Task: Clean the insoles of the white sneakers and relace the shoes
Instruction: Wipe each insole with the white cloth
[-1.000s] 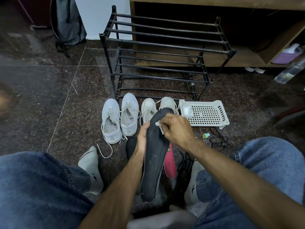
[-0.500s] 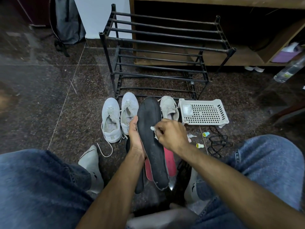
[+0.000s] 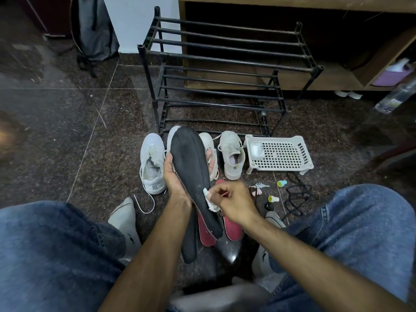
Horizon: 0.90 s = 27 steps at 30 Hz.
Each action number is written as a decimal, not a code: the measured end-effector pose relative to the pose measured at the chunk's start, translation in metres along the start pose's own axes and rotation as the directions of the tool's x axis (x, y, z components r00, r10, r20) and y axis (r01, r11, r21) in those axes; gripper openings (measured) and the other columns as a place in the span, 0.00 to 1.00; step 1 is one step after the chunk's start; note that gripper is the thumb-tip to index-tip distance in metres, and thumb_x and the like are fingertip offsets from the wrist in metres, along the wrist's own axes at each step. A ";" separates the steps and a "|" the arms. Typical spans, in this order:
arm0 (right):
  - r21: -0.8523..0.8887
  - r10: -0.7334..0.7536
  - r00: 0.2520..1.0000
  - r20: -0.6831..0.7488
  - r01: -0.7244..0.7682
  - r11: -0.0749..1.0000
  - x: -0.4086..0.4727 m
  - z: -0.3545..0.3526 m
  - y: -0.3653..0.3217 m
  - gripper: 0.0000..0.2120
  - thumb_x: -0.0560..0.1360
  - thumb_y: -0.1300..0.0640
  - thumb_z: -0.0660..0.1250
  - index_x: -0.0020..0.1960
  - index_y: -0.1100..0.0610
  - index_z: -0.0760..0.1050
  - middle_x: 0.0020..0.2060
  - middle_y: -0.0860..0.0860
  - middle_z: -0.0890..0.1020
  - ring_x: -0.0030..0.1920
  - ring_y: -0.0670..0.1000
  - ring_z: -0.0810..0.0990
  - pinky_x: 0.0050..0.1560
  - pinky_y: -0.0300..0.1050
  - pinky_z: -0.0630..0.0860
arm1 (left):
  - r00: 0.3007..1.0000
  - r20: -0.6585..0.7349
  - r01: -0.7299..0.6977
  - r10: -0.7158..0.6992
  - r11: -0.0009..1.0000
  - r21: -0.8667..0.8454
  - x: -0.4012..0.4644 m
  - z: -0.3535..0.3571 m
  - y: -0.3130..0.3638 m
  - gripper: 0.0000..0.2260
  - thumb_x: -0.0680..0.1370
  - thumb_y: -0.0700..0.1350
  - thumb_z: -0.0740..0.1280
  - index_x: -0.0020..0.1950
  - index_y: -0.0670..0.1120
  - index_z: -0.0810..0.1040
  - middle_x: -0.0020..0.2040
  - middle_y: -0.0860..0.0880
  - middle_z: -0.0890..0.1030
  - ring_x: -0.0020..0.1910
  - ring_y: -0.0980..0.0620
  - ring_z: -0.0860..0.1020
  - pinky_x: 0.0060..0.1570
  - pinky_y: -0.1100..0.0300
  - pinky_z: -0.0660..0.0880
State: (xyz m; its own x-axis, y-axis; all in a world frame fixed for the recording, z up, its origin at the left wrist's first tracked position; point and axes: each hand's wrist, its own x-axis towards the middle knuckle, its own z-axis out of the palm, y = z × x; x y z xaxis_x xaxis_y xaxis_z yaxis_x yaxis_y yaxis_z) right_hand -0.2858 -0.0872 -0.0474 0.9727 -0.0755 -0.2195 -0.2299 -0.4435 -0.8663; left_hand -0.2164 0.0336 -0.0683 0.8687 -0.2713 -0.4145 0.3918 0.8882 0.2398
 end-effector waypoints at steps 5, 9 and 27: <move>0.040 0.070 0.988 -0.137 -0.065 0.997 0.020 0.001 -0.004 0.16 0.70 0.63 0.72 0.30 0.45 0.81 0.29 0.42 0.82 0.33 0.49 0.82 0.40 0.57 0.82 | 0.997 -0.055 0.072 -0.061 0.971 0.226 -0.005 0.000 -0.011 0.29 0.77 0.65 0.60 0.52 0.40 0.84 0.47 0.41 0.83 0.43 0.45 0.82 0.50 0.50 0.78; -0.306 -0.120 0.985 -0.124 0.077 0.949 0.024 -0.003 -0.009 0.05 0.74 0.56 0.70 0.43 0.48 0.84 0.42 0.44 0.80 0.43 0.49 0.80 0.43 0.47 0.77 | 0.981 -0.031 0.194 -0.194 0.935 0.297 -0.016 -0.002 -0.027 0.25 0.76 0.57 0.63 0.55 0.36 0.82 0.49 0.40 0.83 0.46 0.46 0.83 0.53 0.54 0.79; -0.348 -0.204 0.966 0.159 0.249 0.904 0.003 0.000 -0.020 0.07 0.71 0.64 0.68 0.40 0.54 0.83 0.36 0.46 0.82 0.36 0.47 0.79 0.40 0.39 0.74 | 0.995 0.020 0.097 -0.102 0.980 0.171 -0.008 -0.014 -0.024 0.28 0.75 0.58 0.59 0.62 0.36 0.78 0.56 0.39 0.81 0.55 0.43 0.81 0.67 0.45 0.69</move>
State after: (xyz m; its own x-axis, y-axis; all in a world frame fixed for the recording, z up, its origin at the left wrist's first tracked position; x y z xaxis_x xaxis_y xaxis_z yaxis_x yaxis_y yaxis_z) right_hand -0.2788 -0.0783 -0.0313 0.9813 0.1600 -0.1066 0.0451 -0.7304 -0.6815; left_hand -0.2373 0.0201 -0.0832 0.8299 -0.3678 -0.4195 0.5206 0.7809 0.3453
